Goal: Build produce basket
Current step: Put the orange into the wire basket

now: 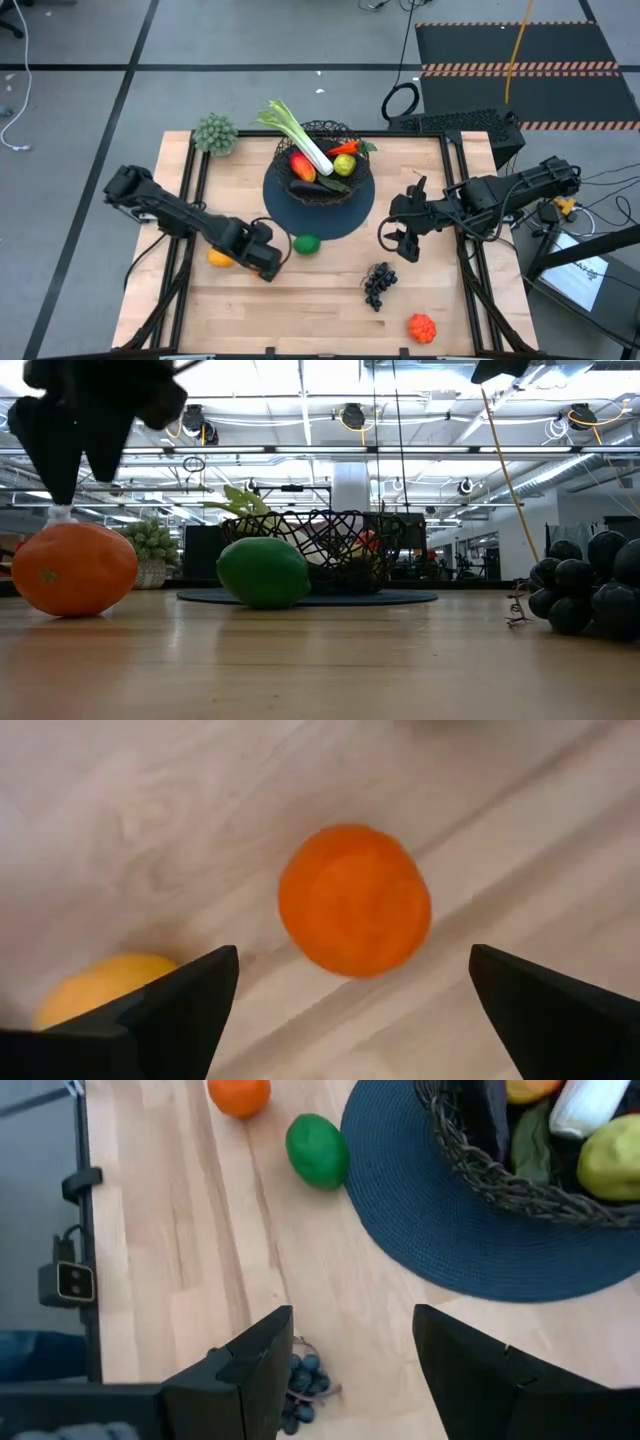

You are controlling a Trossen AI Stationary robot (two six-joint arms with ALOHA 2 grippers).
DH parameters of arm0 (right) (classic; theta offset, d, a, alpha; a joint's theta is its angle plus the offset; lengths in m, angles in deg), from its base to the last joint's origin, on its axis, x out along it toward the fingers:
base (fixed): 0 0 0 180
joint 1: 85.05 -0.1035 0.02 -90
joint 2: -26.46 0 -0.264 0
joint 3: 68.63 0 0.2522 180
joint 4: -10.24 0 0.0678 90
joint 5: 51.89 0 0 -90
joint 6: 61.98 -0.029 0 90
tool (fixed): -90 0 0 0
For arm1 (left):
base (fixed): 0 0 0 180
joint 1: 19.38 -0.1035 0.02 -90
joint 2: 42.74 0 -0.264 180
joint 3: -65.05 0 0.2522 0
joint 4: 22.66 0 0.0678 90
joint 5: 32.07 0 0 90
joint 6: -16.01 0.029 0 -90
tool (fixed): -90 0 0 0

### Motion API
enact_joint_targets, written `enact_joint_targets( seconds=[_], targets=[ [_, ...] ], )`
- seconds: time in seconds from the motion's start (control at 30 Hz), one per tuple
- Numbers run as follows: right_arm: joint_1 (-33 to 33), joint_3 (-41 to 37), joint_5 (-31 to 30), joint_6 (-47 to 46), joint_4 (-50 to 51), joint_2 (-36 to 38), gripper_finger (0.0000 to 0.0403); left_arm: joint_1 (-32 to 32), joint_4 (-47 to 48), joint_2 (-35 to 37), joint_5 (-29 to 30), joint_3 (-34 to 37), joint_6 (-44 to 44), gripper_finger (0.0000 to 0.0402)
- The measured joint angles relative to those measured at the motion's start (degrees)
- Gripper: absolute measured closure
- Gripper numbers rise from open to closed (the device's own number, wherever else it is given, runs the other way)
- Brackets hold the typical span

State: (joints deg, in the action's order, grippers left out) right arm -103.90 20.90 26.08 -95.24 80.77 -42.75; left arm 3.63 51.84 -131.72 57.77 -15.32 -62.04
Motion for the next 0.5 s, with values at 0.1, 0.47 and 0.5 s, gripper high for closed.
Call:
enact_joint_targets(
  seconds=[0.1, 0.47, 0.5],
  targets=[
    [0.0, 0.0, 0.1, 1.6, -0.1, 0.0, 0.0203, -1.0, -1.5, -2.5, -1.2, 0.0, -5.8, 0.0004],
    [0.0, 0.0, 0.3, 4.0, -0.1, 0.5, 0.0203, -2.4, -3.4, -7.4, -4.4, 0.0, -15.1, 0.0004],
    [0.0, 0.0, 0.4, 4.0, -0.1, 0.6, 0.0203, -2.4, -3.8, -7.7, -4.5, 0.0, -15.5, 0.0004]
  ],
)
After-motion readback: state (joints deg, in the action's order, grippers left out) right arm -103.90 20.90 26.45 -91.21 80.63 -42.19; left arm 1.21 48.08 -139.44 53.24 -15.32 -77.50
